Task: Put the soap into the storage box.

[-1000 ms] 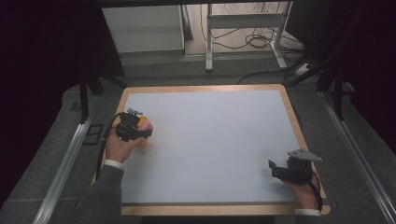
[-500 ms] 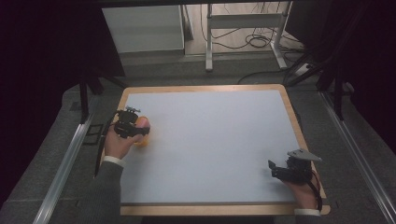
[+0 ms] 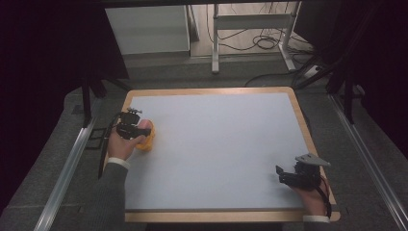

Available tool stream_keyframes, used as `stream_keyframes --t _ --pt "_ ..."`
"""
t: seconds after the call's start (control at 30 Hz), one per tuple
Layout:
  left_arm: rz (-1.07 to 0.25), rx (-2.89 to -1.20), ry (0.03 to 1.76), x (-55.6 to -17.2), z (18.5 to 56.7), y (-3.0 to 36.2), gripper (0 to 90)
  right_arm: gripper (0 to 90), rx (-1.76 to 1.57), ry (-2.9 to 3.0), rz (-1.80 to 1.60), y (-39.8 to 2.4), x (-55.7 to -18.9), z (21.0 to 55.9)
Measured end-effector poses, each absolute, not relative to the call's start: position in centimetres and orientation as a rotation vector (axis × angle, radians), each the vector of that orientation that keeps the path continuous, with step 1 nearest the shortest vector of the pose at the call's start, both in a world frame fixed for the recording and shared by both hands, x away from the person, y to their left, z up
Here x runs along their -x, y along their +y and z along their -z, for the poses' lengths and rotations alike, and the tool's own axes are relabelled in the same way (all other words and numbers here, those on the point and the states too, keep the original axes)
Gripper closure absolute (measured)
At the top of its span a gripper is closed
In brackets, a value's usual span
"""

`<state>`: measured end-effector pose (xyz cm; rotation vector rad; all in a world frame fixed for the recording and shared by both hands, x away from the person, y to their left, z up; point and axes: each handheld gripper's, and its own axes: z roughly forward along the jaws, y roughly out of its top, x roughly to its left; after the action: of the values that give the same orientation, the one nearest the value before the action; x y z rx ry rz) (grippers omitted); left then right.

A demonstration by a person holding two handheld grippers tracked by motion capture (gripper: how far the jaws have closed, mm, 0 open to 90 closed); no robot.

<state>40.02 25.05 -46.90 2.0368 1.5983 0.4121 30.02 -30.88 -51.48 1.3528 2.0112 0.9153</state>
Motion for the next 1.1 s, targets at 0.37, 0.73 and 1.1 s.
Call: stream_keyframes --t 0.37,0.73,1.1 --pt "-0.400 -2.022 1.634 -40.8 47.7 25.1 59.8 9.9 -1.355 2.013 -0.914 -30.8 -30.1 51.6" --pt "-0.372 -2.025 1.662 -41.0 49.1 25.5 59.7 9.9 -1.352 2.014 -0.911 -30.7 -30.0 51.5" --pt "-0.455 -1.975 1.583 -39.6 46.8 25.6 30.2 9.9 -1.343 2.022 -0.909 -30.4 -30.0 51.5"
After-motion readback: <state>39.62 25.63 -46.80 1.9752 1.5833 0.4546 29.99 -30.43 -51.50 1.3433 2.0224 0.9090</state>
